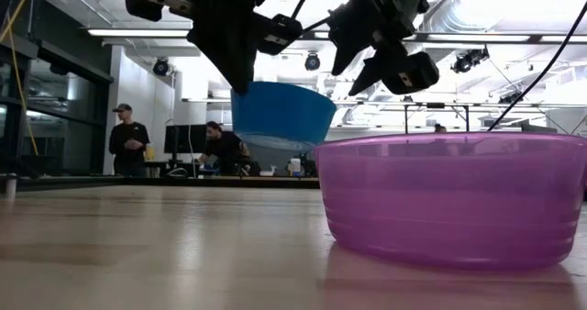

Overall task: Nest bowls inside each other
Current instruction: Stack the blue bowl on the yellow bowl

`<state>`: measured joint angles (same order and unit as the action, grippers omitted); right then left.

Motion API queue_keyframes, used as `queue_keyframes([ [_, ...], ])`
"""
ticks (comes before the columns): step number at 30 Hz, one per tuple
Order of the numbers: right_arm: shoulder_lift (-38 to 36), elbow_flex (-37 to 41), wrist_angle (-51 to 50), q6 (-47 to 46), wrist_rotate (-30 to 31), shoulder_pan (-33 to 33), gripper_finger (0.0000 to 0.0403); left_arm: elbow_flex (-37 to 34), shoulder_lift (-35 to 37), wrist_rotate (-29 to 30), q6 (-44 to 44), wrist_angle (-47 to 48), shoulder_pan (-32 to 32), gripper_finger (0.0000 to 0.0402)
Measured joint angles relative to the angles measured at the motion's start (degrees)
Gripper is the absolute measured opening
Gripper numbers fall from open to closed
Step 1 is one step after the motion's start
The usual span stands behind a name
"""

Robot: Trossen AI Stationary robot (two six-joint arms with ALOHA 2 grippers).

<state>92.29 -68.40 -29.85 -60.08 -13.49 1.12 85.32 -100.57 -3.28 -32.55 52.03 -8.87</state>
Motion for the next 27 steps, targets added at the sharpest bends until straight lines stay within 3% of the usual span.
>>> queue_keyframes([
  [12,0.00,0.00,0.99,-3.28,-0.56,-0.17,0.0135,0.00,0.00,6.59,-0.01,-0.55,-1.02,0.0000],
  [27,-0.02,0.00,-2.17,-2.23,0.43,-0.50,0.0135,3.61,0.02,7.93,-0.16,0.53,-2.92,0.0000],
])
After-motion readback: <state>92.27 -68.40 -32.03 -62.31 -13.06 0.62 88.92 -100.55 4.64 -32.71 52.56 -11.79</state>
